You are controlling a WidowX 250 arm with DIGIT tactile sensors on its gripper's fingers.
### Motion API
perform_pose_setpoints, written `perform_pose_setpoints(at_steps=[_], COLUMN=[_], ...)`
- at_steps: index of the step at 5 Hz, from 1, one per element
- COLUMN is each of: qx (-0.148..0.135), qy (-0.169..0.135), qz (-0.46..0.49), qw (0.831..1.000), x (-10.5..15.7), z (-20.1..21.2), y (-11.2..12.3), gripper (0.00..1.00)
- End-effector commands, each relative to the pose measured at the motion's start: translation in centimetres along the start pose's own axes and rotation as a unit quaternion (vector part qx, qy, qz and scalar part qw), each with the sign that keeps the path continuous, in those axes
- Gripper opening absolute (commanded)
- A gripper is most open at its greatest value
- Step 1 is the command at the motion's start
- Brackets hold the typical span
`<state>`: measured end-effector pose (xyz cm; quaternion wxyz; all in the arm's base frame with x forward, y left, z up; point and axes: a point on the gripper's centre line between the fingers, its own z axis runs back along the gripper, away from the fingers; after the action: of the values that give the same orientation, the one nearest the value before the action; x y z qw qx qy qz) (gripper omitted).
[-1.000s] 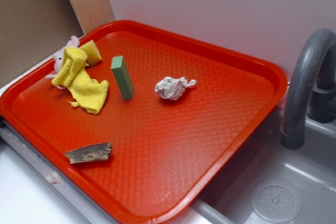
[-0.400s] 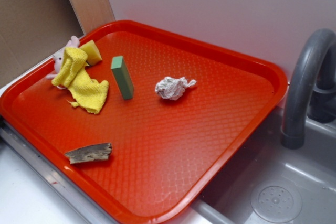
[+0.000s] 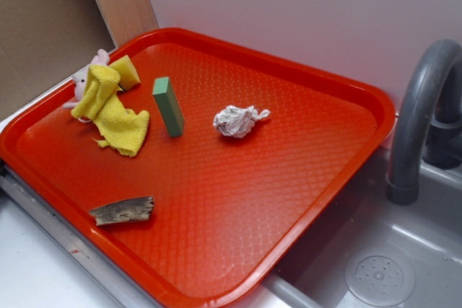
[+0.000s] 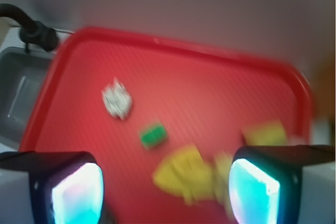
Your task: Grab the white paper.
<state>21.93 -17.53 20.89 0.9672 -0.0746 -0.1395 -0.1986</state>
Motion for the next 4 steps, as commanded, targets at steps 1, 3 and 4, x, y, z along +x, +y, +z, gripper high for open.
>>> perform_pose_setpoints(at_steps=[1, 3, 4], qx=[-0.003, 0.021, 0.011], qy=[-0.003, 0.041, 0.066], qz=[-0.101, -0.117, -0.113], qw=[0.995, 0.992, 0.991], x=[2.7, 1.5, 1.2], z=[-5.4, -11.8, -14.3], y=[-5.8, -5.6, -5.2], gripper=[1.00, 1.00, 1.00])
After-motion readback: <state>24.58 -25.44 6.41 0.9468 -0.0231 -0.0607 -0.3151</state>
